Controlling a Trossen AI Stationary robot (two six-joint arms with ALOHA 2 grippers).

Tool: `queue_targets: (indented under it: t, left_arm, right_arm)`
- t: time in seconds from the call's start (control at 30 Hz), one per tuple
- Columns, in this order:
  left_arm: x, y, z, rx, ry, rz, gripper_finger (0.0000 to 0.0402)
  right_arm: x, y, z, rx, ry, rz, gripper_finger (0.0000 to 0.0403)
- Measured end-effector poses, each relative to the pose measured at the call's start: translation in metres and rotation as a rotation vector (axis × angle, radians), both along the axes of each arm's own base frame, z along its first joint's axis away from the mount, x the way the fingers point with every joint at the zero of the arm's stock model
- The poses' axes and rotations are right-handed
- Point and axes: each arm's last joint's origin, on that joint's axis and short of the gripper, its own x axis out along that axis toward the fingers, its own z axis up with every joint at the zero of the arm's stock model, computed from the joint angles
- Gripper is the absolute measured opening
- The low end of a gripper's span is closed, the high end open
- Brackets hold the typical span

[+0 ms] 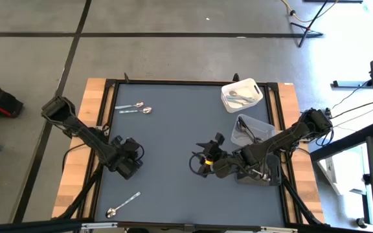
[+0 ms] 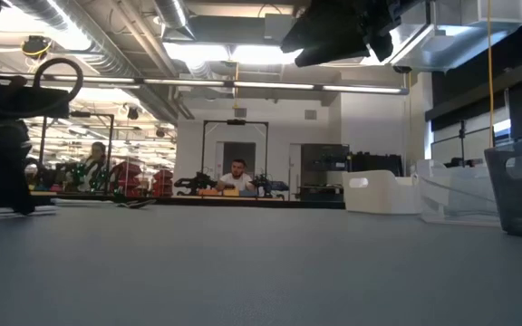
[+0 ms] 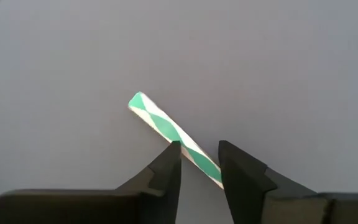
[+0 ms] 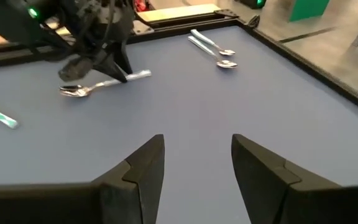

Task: Sort silverware by color (type)
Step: Put the middle left white and blue spoon into the black bin, then put the white and blue spoon into the black bin

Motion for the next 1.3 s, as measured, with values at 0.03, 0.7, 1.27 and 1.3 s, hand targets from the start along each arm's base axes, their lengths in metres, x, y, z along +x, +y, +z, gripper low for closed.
queue_targets:
  t: [0.03,0.7,1.27,1.3]
  left_arm:
    - [0.001,0.0,0.0,0.002,-0.002,-0.009,0.0087]
    - [0.003,-0.006,0.004,0.026,0.034,-0.137,0.0019]
    - [-0.014,-0.013,0.024,-0.075,-0.049,-0.052,0.0121]
    - [-0.017,-0.014,0.025,-0.075,-0.051,-0.031,0.012]
  right_arm:
    - [0.0,0.0,0.0,0.012,-0.005,0.006,0.0174]
    - [0.005,0.004,-0.004,0.03,0.001,0.061,0.0174]
    - [0.006,0.005,-0.006,0.03,0.012,0.072,0.0174]
    - [0.006,0.005,-0.006,0.033,0.013,0.076,0.0174]
